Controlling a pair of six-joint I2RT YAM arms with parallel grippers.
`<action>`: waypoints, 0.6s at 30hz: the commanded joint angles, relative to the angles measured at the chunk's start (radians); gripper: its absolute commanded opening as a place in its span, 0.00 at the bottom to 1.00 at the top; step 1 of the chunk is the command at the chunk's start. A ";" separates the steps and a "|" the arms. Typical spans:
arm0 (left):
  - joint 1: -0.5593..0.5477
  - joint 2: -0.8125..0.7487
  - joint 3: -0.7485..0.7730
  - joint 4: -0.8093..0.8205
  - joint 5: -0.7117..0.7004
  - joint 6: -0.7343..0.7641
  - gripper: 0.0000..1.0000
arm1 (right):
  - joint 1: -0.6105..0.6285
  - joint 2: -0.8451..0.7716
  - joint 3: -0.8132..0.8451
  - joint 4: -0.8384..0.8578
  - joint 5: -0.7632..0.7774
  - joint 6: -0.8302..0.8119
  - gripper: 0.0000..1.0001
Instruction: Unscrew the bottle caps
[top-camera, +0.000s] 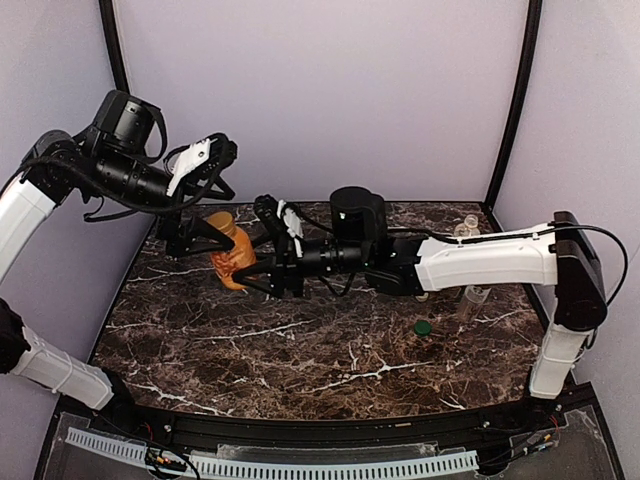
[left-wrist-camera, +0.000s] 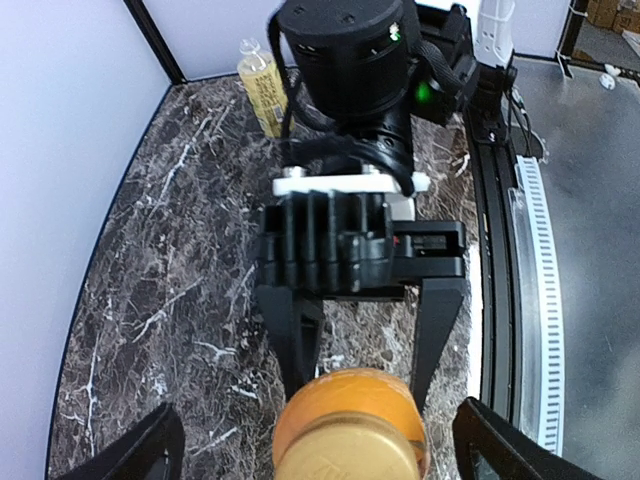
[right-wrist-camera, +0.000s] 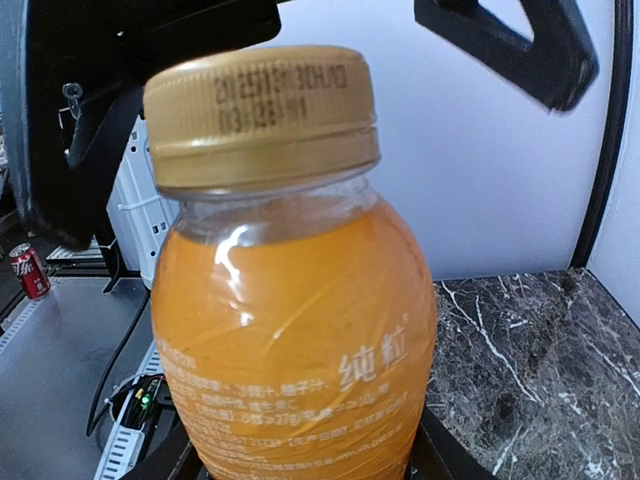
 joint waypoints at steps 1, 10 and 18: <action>-0.001 -0.112 -0.091 0.259 -0.046 -0.101 0.98 | 0.010 -0.065 -0.070 0.239 0.051 0.150 0.46; -0.001 -0.237 -0.325 0.476 0.199 -0.348 0.96 | 0.057 -0.032 -0.157 0.683 0.176 0.297 0.45; -0.001 -0.240 -0.386 0.558 0.312 -0.442 0.76 | 0.078 -0.002 -0.112 0.710 0.122 0.255 0.44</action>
